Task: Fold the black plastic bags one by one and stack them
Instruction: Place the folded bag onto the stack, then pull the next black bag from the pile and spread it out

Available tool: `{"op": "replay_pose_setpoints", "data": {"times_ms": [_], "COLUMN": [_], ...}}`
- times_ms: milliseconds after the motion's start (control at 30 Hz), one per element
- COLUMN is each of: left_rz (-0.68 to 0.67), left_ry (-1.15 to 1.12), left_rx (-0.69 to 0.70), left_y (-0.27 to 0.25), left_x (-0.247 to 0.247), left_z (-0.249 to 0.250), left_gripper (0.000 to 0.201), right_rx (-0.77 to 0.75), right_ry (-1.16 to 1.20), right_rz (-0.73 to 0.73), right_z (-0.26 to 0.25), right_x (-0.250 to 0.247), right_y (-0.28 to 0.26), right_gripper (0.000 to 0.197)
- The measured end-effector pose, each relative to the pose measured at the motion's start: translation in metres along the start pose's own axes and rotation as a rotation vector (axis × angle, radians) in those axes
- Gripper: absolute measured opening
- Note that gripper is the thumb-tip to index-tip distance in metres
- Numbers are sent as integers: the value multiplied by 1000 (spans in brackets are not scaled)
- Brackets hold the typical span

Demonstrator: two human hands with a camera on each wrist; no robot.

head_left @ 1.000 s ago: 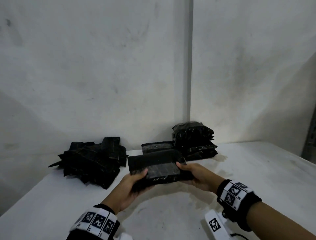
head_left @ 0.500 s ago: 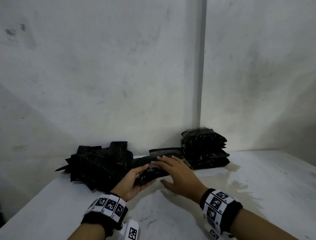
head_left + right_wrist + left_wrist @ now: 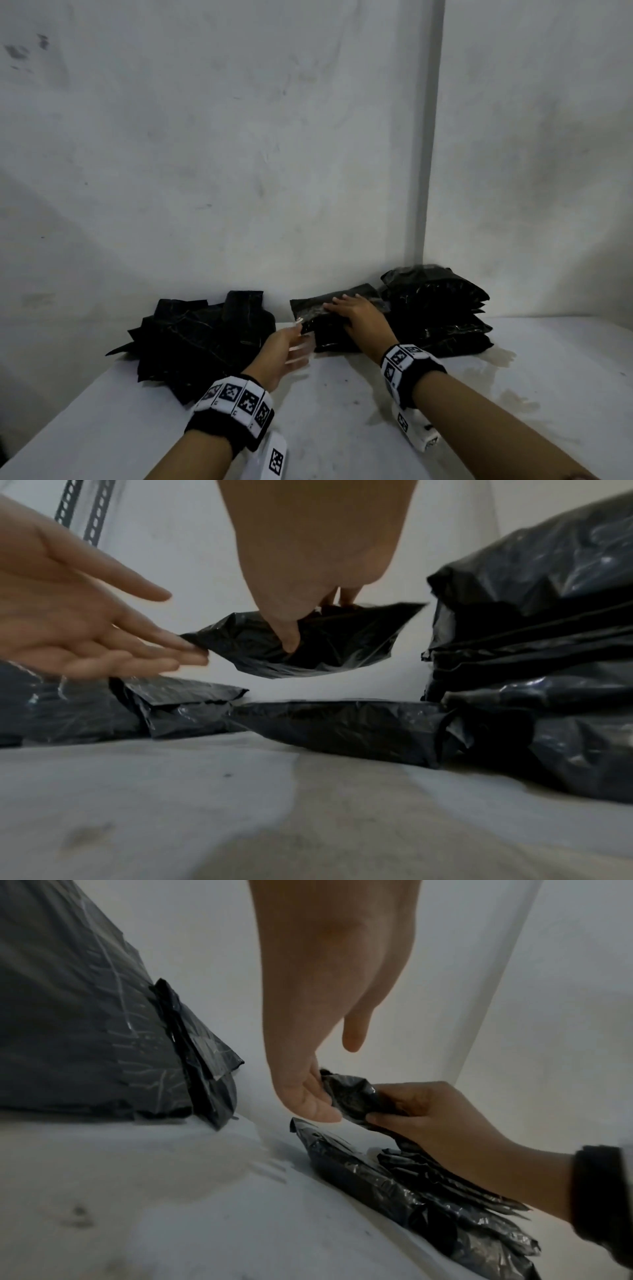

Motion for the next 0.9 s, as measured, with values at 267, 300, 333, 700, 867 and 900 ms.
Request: {"op": "replay_pose_setpoints", "data": {"times_ms": [267,300,333,700,867,900], "left_rz": [28,40,55,363,688,756], "left_ry": [125,123,117,39,26,26], "left_rx": [58,71,81,248,284,248], "left_y": [2,1,0,-39,-58,-60], "left_x": [-31,-34,-37,-98,-147,-156], "left_z": [-11,-10,-9,15,13,9], "left_gripper": [18,18,18,18,20,17], "right_rx": [438,440,438,233,228,288], "right_ry": [30,37,45,86,420,437], "right_rz": [-153,-165,-192,-66,-319,-367], "right_z": [36,37,39,-54,-131,-137], "right_x": [48,50,52,33,69,78], "right_y": [4,6,6,25,29,28], "right_gripper": [48,44,41,37,55,68]}}
Point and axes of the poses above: each hand's wrist, its own y-axis towards the middle knuckle, its own x-axis out of the palm, z = x × y, the point moved 6 cm from there along y, towards the middle knuckle, and after that the axes turned 3 degrees about y, right-handed, at the moved point
